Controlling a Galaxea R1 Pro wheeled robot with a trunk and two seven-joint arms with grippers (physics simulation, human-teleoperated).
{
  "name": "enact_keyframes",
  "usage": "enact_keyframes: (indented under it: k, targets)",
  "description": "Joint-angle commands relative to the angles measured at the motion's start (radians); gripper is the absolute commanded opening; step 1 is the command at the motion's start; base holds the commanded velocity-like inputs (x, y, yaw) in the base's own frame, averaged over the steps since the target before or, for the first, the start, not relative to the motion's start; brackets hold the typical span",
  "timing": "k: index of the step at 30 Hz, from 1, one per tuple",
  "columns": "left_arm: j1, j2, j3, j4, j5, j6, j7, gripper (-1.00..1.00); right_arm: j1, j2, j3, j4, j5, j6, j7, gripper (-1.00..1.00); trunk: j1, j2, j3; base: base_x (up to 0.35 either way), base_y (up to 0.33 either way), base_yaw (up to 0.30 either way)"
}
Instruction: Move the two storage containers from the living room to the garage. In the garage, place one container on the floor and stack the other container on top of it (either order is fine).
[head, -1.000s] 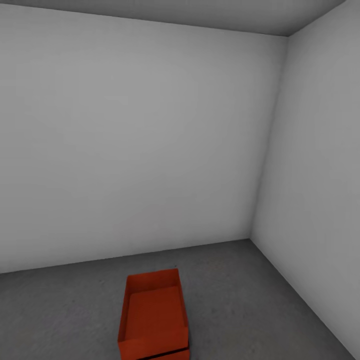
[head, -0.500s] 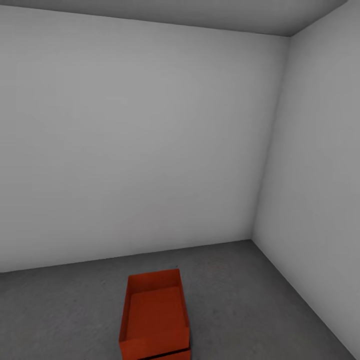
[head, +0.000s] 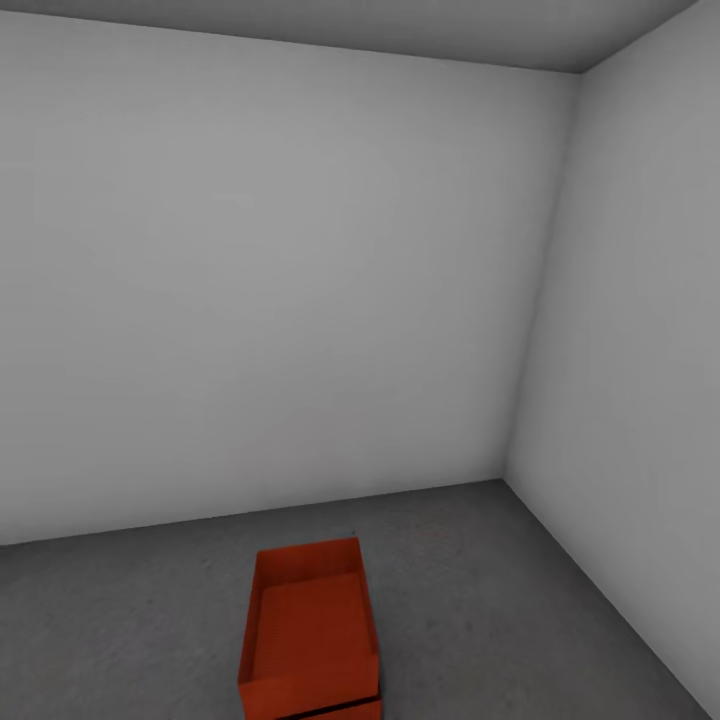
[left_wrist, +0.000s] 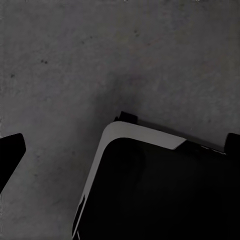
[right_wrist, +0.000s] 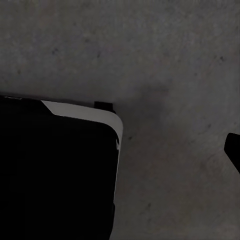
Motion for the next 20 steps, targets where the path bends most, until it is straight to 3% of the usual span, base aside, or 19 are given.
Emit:
enact_keyframes:
  k: [1, 20]
  targets:
    - [-0.001, 0.001, -0.010, -0.001, 0.006, -0.002, 0.003, 1.00, -0.001, 0.000, 0.008, 0.003, -0.008, -0.006, -0.001, 1.00, 0.000, -0.002, -0.002, 0.000, 0.000, 0.000]
    - [-0.001, 0.010, -0.014, -0.006, 0.001, -0.003, 0.003, 1.00, -0.001, -0.003, 0.005, 0.000, -0.005, -0.005, -0.001, 1.00, 0.000, -0.002, -0.002, 0.000, 0.000, 0.000]
